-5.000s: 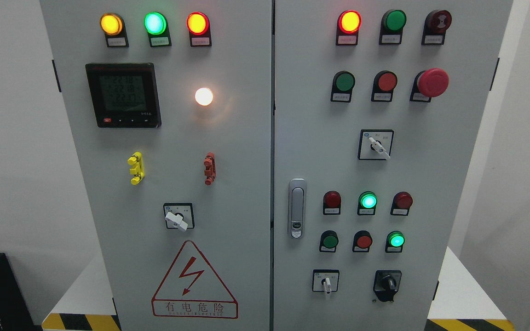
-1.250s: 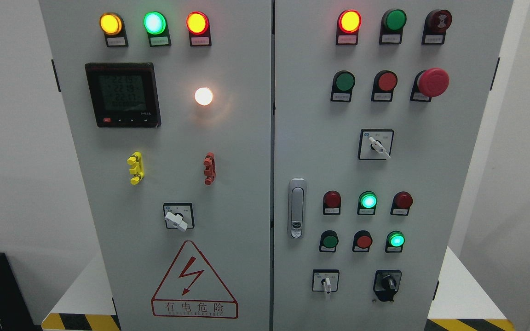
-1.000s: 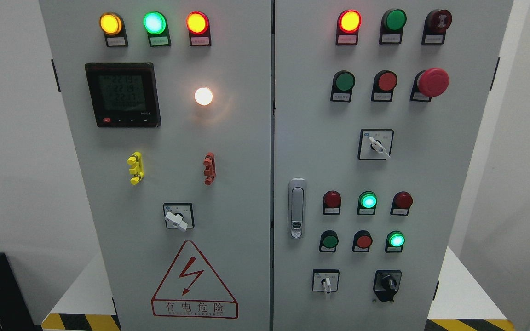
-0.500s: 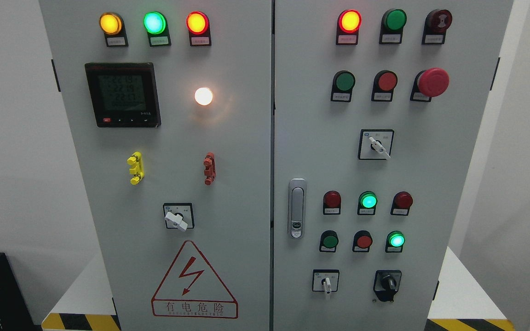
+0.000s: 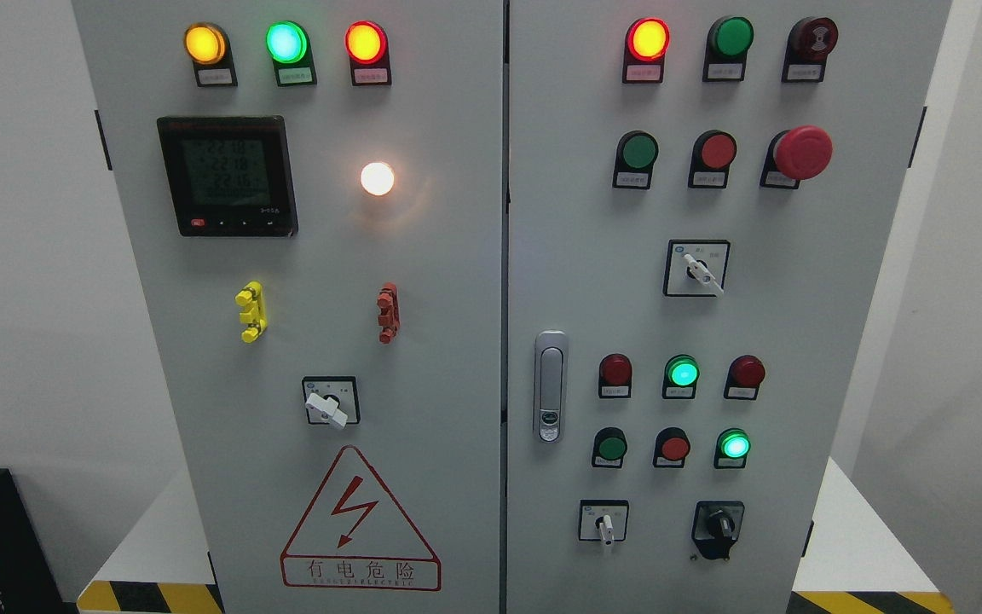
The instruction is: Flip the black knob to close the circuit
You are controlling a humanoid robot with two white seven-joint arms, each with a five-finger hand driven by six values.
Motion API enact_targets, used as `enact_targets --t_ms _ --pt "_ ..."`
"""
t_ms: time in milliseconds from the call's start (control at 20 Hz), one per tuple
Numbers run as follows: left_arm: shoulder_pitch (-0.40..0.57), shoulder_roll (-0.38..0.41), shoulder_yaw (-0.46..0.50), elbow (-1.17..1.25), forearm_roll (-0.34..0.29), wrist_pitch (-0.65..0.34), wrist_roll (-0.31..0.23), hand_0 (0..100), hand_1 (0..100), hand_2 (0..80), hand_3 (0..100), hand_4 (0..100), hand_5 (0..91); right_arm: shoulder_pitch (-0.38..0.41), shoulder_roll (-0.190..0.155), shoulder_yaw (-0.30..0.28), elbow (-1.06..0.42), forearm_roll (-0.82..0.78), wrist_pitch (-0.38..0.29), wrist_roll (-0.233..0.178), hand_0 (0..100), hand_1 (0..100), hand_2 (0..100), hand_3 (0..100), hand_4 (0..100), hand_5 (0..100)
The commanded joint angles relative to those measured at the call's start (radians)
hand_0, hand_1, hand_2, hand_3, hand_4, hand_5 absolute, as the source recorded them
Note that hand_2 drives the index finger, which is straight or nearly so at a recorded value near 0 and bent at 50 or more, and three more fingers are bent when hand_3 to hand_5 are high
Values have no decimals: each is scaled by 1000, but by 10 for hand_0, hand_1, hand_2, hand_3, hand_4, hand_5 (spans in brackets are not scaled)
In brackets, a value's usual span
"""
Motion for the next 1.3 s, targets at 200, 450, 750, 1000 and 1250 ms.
enact_targets --t_ms 200,450,750,1000,1250 --pt "0 0 -21 22 -21 1 -2 120 556 0 0 0 0 -90 0 -45 -5 88 33 6 0 119 811 965 793 828" --pt "0 0 -21 22 -21 1 -4 120 556 0 0 0 0 -119 0 -53 24 90 59 6 0 120 811 964 796 829" --pt "0 0 -21 22 -21 1 -4 120 556 0 0 0 0 -165 0 -92 61 151 60 6 0 122 810 964 796 830" --pt "0 0 -21 22 -21 -1 -2 120 556 0 0 0 0 -184 1 -111 78 182 60 6 0 124 810 964 795 830" --pt "0 0 -21 22 -21 1 -4 120 556 0 0 0 0 -196 1 -137 87 220 59 5 0 126 809 962 796 830"
